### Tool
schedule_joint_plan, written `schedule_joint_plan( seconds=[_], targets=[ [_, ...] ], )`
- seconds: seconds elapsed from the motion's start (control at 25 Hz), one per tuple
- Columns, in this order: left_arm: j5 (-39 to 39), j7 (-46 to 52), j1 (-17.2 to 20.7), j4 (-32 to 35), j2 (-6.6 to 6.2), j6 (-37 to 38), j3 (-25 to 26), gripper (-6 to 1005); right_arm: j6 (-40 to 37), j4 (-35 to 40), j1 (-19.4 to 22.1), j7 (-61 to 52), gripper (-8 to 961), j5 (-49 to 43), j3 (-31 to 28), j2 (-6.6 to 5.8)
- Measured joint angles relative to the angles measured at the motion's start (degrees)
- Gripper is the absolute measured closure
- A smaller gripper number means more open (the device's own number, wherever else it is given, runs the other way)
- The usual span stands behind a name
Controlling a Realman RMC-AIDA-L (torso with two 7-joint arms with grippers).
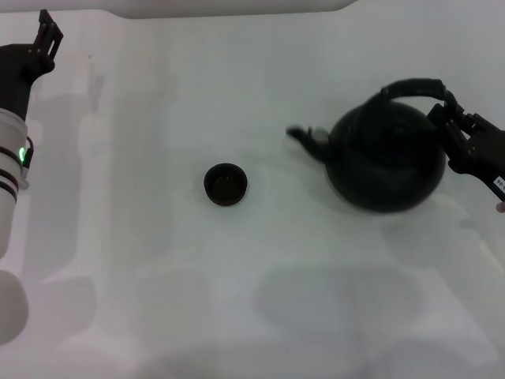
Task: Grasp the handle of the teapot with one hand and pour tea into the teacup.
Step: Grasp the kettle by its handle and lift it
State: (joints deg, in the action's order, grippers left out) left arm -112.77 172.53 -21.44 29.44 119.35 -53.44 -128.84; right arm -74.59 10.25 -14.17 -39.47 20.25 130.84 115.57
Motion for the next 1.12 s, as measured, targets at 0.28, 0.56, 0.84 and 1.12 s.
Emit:
schedule_joint_plan(
  seconds=[0.28,0.56,0.84,1.12],
  targets=[
    [0.0,0.0,0.07,0.01,0.0,0.0,0.0,119,-0.17,0.37,0.02,0.01,682,-0.17,0.19,0.0],
    [0.0,0.0,0.15,-0.02,0.0,0.0,-0.01,119,-0.82,0.91,-0.34,0.41,723,-0.22,0.21,0.0],
    [0.0,0.0,0.18,-0.07,0.09,0.1,-0.05,119,-1.55,0.7,-3.88,2.95,735,-0.45,0.2,-0.29],
    [0.0,0.0,0.44,-0.03,0.09,0.37,-0.9,119,-1.19,0.93,-9.14,9.33,745,-2.88,0.18,-0.18]
  ],
)
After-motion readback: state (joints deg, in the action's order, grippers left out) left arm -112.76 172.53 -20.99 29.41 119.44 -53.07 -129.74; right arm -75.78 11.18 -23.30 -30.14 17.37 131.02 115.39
